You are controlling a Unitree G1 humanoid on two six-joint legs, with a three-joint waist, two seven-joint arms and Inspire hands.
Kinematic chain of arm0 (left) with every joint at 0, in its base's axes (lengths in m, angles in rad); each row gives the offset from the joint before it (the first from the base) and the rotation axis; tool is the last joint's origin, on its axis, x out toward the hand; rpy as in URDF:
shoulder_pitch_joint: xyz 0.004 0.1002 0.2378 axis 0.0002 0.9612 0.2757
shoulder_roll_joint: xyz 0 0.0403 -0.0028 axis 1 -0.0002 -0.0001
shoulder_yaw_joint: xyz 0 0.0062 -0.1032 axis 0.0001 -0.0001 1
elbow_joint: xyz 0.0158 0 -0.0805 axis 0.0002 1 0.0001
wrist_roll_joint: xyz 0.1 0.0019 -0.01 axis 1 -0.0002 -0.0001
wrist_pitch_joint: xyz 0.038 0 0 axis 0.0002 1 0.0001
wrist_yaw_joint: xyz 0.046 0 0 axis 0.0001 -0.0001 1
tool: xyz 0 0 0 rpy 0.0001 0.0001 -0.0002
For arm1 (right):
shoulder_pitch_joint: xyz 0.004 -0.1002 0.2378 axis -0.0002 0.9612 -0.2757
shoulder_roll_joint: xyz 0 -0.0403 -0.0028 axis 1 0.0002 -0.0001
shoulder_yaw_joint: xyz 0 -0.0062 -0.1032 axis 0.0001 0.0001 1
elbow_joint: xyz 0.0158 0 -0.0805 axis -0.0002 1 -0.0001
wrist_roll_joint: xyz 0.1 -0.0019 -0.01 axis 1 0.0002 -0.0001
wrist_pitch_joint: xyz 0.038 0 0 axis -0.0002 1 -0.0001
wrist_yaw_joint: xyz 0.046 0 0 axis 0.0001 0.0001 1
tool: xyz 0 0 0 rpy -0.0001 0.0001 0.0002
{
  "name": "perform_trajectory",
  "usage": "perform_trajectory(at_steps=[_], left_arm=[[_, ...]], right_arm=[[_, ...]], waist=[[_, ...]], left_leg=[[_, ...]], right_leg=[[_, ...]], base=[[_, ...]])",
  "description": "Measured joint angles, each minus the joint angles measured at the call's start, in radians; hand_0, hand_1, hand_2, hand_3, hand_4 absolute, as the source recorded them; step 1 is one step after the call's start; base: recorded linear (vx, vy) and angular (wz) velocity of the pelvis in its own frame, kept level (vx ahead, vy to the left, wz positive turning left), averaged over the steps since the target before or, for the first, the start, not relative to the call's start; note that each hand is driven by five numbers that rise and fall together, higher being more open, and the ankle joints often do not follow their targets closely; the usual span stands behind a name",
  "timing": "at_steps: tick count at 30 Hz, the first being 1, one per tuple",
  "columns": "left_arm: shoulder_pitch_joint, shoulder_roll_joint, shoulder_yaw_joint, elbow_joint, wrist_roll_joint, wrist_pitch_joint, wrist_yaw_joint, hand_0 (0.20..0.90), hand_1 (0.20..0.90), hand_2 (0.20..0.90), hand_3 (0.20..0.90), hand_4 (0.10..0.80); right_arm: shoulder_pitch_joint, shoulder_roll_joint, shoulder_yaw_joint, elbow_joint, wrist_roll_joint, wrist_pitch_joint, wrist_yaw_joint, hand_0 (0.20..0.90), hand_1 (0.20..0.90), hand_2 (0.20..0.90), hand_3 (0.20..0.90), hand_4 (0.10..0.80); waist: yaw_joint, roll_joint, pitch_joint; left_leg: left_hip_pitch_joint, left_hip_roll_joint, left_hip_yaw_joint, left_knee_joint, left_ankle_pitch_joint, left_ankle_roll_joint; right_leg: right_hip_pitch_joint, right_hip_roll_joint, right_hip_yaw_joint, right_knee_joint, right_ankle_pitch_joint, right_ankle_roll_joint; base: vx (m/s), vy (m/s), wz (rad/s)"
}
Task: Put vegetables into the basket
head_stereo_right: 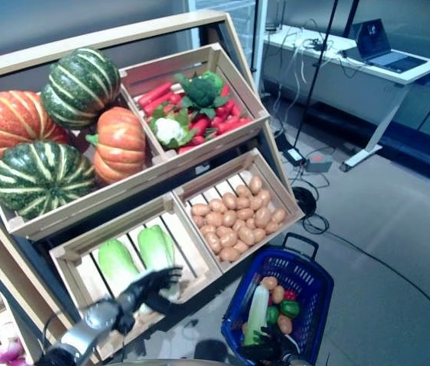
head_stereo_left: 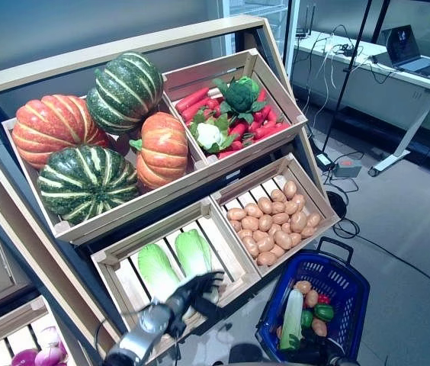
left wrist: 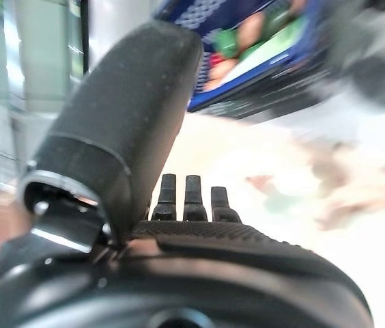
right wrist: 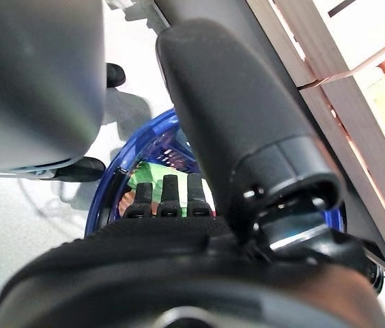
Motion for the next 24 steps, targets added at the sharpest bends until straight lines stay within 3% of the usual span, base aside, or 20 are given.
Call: perform_trajectory(at_steps=[7, 13, 19, 24], left_arm=[[-0.041, 0.049, 0.066, -0.126, -0.049, 0.006, -0.010, 0.900, 0.900, 0.900, 0.900, 0.800], [-0.049, 0.169, 0.080, -0.119, 0.013, 0.005, 0.056, 0.900, 0.900, 0.900, 0.900, 0.800], [-0.123, 0.246, 0.069, -0.037, 0.255, -0.039, 0.220, 0.900, 0.900, 0.900, 0.900, 0.800], [-0.249, 0.335, 0.037, 0.019, 0.446, -0.064, 0.348, 0.900, 0.900, 0.900, 0.900, 0.800]], right_arm=[[0.029, -0.010, -0.001, -0.001, -0.002, 0.006, 0.000, 0.900, 0.900, 0.900, 0.900, 0.800], [0.013, -0.015, 0.000, -0.005, 0.001, 0.001, 0.000, 0.900, 0.900, 0.900, 0.900, 0.800], [-0.087, -0.062, 0.006, 0.000, 0.042, -0.014, 0.000, 0.900, 0.900, 0.900, 0.900, 0.800], [-0.176, -0.098, 0.005, 0.001, 0.052, -0.052, 0.000, 0.900, 0.900, 0.900, 0.900, 0.800]], waist=[[0.001, -0.001, 0.015], [0.005, -0.005, 0.058], [0.005, 0.042, 0.171], [0.010, 0.051, 0.289]], left_leg=[[-0.011, -0.001, -0.019, 0.006, 0.002, -0.003], [-0.053, 0.001, -0.038, 0.006, 0.013, -0.007], [-0.157, 0.007, -0.051, 0.017, 0.054, -0.003], [-0.243, 0.015, -0.057, 0.070, 0.064, -0.004]], right_leg=[[0.006, 0.003, -0.023, -0.019, 0.004, -0.003], [-0.031, 0.008, -0.030, -0.015, 0.008, -0.006], [-0.146, 0.011, -0.051, 0.042, 0.018, -0.007], [-0.244, 0.012, -0.055, 0.128, 0.008, -0.014]], base=[[0.004, -0.018, 0.06], [-0.109, 0.001, 0.08], [-0.207, 0.022, 0.08], [-0.143, 0.007, 0.04]])
